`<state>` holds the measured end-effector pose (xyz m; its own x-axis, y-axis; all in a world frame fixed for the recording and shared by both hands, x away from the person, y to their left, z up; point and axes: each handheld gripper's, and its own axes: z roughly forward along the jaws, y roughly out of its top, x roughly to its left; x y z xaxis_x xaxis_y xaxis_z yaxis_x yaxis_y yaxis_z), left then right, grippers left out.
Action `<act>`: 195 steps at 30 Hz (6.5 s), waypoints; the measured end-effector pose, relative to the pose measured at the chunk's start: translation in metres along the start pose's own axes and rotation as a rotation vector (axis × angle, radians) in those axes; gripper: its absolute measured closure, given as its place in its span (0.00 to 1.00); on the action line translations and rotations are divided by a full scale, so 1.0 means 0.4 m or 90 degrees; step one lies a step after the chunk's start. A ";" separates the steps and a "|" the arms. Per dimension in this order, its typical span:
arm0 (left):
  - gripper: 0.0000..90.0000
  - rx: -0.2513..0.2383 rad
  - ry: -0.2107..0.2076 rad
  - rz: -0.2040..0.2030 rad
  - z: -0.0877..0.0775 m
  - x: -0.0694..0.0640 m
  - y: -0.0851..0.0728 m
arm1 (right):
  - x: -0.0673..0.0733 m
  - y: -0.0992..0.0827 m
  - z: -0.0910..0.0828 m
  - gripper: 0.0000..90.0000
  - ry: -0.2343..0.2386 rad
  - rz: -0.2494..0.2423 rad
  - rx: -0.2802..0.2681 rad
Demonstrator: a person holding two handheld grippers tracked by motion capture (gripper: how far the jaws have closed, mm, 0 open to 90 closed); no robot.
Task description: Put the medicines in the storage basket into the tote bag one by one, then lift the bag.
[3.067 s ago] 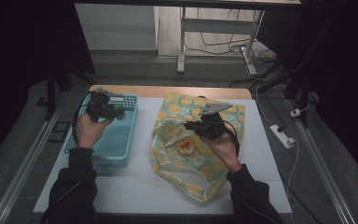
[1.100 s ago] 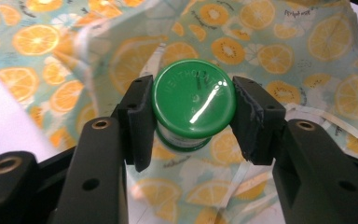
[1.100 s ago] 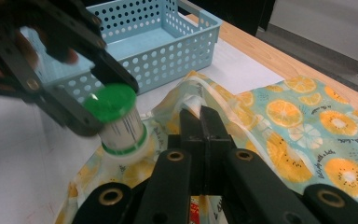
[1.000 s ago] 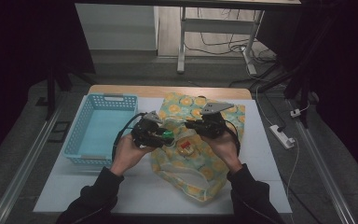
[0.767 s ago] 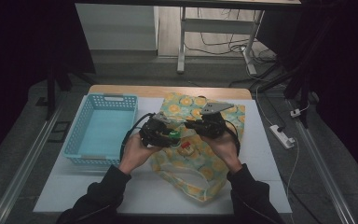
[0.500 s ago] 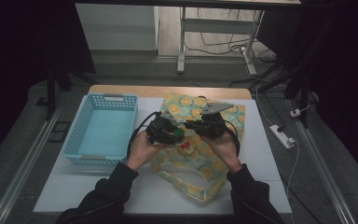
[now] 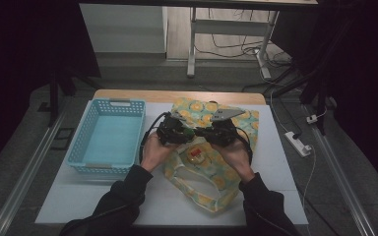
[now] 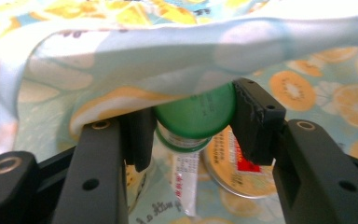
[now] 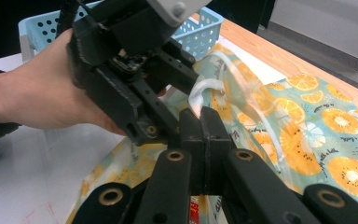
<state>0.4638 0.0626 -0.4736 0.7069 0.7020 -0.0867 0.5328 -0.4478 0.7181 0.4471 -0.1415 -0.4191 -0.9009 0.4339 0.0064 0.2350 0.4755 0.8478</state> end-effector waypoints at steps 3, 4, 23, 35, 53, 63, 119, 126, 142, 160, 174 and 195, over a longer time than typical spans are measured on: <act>0.57 0.004 0.011 -0.001 0.014 0.006 -0.001 | 0.002 0.000 0.002 1.00 0.000 -0.001 0.003; 0.57 0.007 0.014 -0.001 0.019 0.008 -0.001 | 0.003 0.000 0.003 1.00 0.001 -0.002 0.002; 0.28 0.040 0.064 0.012 0.020 -0.002 0.008 | -0.002 -0.006 0.009 1.00 -0.003 0.001 0.007; 0.14 0.003 -0.016 -0.009 -0.068 -0.042 -0.021 | -0.004 -0.008 0.011 1.00 -0.002 0.002 0.009; 0.08 -0.016 -0.074 0.006 -0.126 -0.086 -0.071 | 0.003 -0.007 0.011 1.00 0.000 -0.002 0.010; 0.03 -0.024 -0.090 0.012 -0.158 -0.095 -0.104 | 0.001 -0.005 0.006 1.00 0.000 -0.001 0.008; 0.01 0.029 -0.139 0.142 -0.044 -0.096 -0.085 | 0.004 -0.012 0.022 1.00 0.003 -0.003 0.023; 0.01 0.060 -0.136 0.170 0.006 -0.096 -0.096 | 0.006 -0.013 0.024 1.00 0.006 -0.004 0.025; 0.77 0.096 -0.088 0.195 0.003 -0.084 -0.129 | 0.009 -0.015 0.029 1.00 0.008 -0.007 0.029; 0.99 0.079 -0.118 0.109 -0.043 -0.078 -0.107 | 0.005 -0.014 0.023 1.00 0.009 -0.003 0.028; 0.99 0.041 -0.118 0.064 -0.100 -0.085 -0.072 | 0.012 0.003 0.000 1.00 0.012 -0.012 0.016; 0.99 -0.010 -0.165 -0.001 -0.184 -0.050 -0.030 | 0.046 0.035 -0.029 1.00 0.029 -0.029 0.014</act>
<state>0.4090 0.0945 -0.4295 0.8023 0.5369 -0.2609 0.5287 -0.4363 0.7281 0.4294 -0.1358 -0.4008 -0.9262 0.3769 -0.0069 0.2013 0.5101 0.8362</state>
